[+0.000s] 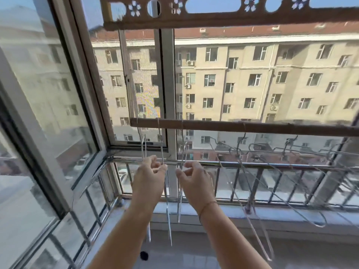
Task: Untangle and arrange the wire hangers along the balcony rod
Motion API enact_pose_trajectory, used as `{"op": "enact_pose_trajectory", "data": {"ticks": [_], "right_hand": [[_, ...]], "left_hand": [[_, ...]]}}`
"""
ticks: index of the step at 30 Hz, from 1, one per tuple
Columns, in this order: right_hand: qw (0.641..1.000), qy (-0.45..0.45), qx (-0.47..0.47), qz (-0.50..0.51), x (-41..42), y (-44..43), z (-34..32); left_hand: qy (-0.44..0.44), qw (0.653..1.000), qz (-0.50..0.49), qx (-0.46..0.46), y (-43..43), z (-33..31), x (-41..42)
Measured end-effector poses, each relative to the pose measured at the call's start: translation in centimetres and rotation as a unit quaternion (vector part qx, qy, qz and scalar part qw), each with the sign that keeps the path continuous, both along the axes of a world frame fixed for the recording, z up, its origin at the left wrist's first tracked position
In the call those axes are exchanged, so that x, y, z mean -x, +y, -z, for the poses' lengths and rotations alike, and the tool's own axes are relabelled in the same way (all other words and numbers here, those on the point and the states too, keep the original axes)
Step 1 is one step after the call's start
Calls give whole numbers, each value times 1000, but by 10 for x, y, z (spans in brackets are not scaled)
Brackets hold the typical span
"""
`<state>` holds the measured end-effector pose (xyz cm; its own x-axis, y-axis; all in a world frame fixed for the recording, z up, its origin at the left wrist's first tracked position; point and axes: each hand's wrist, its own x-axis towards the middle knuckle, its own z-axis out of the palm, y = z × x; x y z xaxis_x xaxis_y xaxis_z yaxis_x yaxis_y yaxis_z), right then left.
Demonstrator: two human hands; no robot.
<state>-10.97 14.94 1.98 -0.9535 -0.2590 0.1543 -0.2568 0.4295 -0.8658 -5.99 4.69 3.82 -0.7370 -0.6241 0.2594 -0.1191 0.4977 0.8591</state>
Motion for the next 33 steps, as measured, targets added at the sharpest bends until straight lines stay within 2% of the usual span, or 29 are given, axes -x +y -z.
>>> {"op": "enact_pose_trajectory", "data": {"ticks": [3, 10, 19, 29, 33], "right_hand": [[1000, -1, 1, 7, 4, -6, 0], [995, 7, 93, 26, 10, 20, -3], [997, 24, 44, 50, 15, 56, 2], [998, 14, 30, 51, 12, 68, 4], [994, 68, -14, 80, 5, 72, -2]], "left_hand": [[6, 999, 28, -37, -2, 3, 5], [35, 994, 67, -83, 14, 4, 14], [37, 990, 97, -100, 39, 10, 19], [38, 992, 74, -93, 35, 10, 10], [35, 997, 42, -60, 33, 8, 3]]}}
